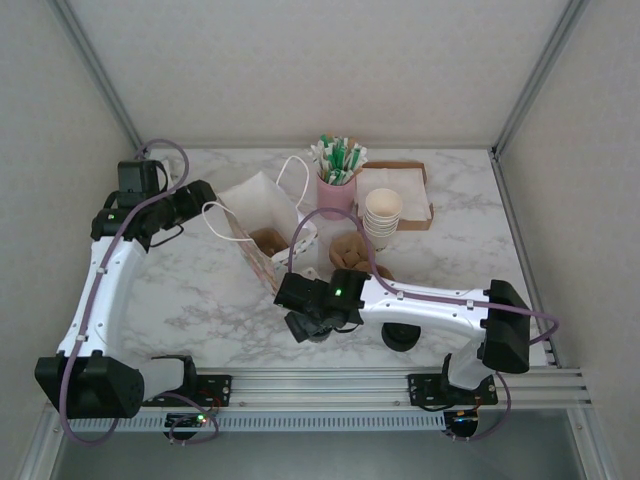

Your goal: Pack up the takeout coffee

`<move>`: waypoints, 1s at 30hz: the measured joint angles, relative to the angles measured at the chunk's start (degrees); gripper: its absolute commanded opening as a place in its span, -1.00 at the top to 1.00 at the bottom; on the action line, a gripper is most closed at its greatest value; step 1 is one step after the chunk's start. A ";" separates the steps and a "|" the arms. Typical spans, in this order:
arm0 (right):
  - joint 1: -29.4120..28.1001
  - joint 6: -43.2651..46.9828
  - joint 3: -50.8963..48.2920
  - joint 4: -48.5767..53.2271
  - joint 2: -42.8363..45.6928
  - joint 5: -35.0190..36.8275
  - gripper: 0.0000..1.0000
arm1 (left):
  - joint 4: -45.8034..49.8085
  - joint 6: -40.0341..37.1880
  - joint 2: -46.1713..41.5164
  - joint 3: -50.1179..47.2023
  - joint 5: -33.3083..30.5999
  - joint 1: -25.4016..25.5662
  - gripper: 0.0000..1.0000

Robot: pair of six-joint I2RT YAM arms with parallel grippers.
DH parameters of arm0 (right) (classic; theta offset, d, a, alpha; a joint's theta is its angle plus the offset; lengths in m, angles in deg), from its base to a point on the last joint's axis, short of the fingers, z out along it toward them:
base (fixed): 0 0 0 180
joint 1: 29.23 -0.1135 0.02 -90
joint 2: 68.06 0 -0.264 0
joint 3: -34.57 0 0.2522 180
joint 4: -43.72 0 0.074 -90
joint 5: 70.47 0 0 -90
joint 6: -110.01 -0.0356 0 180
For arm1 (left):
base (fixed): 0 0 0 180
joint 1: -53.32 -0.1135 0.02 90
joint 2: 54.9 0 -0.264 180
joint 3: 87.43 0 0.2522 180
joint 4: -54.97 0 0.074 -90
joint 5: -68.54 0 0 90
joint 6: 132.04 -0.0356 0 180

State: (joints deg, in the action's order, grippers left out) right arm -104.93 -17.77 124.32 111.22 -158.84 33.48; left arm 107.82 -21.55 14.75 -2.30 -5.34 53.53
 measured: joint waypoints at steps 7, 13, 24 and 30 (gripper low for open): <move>-0.07 -0.20 0.20 0.02 -0.09 0.98 -0.69 | -0.09 0.37 0.00 -0.04 0.00 -0.04 -0.46; -0.33 -0.66 0.20 -0.07 0.81 2.82 -0.71 | -0.09 0.39 0.00 -0.04 0.00 -0.04 -0.46; -0.33 -1.95 -0.63 -0.90 0.85 2.97 -0.60 | -0.15 0.39 0.02 -0.26 0.00 -0.04 -0.46; -0.33 -2.12 -1.05 -1.62 0.09 3.04 -0.60 | -0.17 0.42 0.00 -0.26 0.00 -0.04 -0.46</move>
State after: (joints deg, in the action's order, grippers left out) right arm -105.26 -19.89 123.27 109.60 -158.76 36.52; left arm 107.65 -21.14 14.75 -2.56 -5.34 53.48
